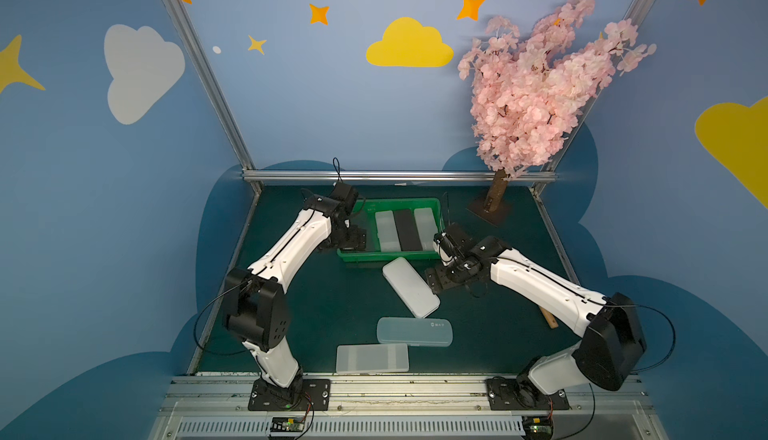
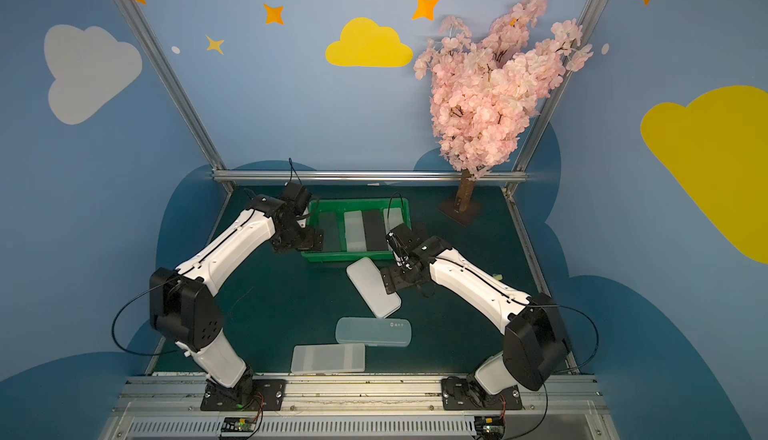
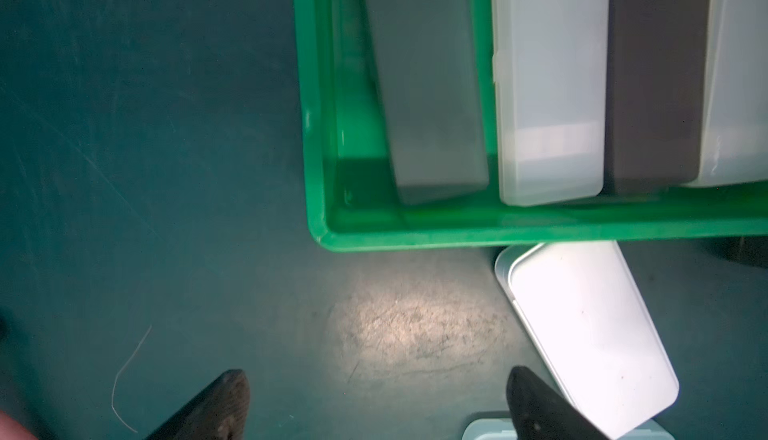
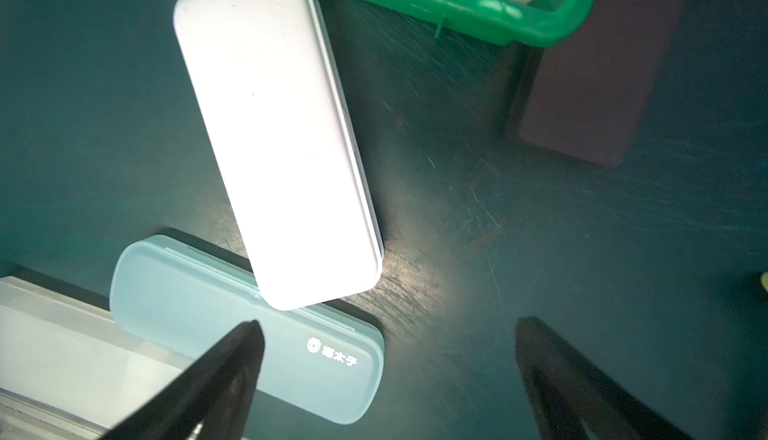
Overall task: Put the pencil case into the storage box
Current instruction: Pick up the pencil case from the center of the board.
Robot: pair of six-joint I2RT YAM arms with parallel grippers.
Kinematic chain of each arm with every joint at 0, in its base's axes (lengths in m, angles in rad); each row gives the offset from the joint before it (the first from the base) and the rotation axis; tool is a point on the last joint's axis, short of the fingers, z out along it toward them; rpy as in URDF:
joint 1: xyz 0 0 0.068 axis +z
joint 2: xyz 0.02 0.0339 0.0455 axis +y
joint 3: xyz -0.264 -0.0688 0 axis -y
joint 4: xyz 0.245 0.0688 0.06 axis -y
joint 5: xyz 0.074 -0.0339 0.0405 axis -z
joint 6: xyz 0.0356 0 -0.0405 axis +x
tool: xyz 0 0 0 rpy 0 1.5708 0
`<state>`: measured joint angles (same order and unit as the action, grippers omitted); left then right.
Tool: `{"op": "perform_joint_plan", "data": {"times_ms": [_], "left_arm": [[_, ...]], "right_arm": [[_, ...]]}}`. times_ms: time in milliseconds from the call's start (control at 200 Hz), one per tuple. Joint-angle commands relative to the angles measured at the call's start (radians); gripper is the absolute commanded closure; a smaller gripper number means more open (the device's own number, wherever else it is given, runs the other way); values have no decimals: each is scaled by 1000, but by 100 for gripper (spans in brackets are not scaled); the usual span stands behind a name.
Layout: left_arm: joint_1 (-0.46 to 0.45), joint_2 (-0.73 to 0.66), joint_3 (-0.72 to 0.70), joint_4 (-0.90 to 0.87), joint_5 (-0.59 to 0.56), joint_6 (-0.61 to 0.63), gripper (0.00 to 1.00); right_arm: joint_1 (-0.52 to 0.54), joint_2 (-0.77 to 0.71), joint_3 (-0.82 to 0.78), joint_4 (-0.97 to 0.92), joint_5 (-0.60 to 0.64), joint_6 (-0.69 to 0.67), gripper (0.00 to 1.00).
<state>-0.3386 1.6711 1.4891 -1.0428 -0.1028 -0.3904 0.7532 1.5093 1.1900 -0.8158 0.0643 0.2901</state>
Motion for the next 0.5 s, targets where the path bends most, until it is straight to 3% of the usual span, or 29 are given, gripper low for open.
{"op": "perform_joint_plan", "data": {"times_ms": [0, 345, 496], "left_arm": [[2, -89, -90, 16, 45, -34, 0], [8, -276, -256, -2, 76, -87, 0], [7, -295, -298, 23, 159, -113, 1]], "right_arm": [[47, 77, 14, 72, -64, -72, 1], [75, 278, 110, 118, -40, -147, 1], [60, 307, 119, 144, -81, -190, 1]]}}
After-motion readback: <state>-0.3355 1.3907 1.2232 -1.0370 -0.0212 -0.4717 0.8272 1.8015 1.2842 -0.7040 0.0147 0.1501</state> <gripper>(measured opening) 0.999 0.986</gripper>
